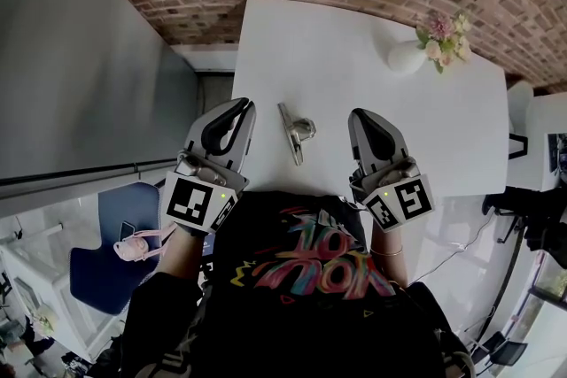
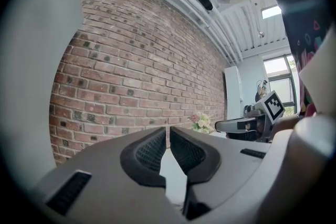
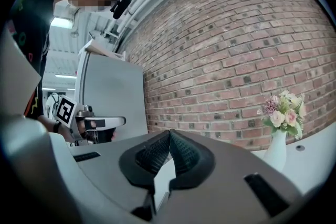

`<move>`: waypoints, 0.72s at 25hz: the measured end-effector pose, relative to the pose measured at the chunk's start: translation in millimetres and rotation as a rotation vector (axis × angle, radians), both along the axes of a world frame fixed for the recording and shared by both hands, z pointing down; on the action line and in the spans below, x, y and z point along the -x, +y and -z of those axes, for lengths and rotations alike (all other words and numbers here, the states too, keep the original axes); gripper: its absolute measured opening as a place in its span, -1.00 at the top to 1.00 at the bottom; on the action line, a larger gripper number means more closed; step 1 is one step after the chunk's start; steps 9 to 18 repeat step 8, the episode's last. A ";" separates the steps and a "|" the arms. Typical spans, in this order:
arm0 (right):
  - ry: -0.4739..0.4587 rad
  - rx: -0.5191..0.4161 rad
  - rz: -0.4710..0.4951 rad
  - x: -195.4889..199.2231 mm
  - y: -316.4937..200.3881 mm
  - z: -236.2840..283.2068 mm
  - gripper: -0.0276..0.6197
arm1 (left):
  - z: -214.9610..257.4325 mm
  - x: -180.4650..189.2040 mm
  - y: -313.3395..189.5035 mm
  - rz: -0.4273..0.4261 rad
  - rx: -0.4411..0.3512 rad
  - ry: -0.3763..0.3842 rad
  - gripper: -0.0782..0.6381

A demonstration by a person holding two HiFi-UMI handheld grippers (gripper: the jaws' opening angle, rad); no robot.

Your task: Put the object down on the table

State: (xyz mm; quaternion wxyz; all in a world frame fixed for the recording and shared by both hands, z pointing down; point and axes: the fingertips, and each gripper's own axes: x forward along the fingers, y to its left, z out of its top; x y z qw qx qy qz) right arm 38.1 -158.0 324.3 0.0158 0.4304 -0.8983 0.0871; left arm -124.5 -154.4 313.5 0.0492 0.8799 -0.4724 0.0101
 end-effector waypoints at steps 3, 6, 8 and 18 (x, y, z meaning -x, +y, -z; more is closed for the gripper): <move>-0.008 0.010 0.002 -2.2 1.8 -3.1 0.86 | -0.9 -1.6 0.9 0.001 0.001 0.001 0.67; -0.011 0.014 0.002 -3.8 2.6 -4.4 0.86 | -1.0 -2.5 1.2 0.002 0.001 0.001 0.67; -0.015 0.015 0.003 -4.7 2.5 -4.3 0.86 | -0.7 -3.0 1.1 0.002 0.000 0.001 0.67; -0.015 0.015 0.003 -4.7 2.5 -4.3 0.86 | -0.7 -3.0 1.1 0.002 0.000 0.001 0.67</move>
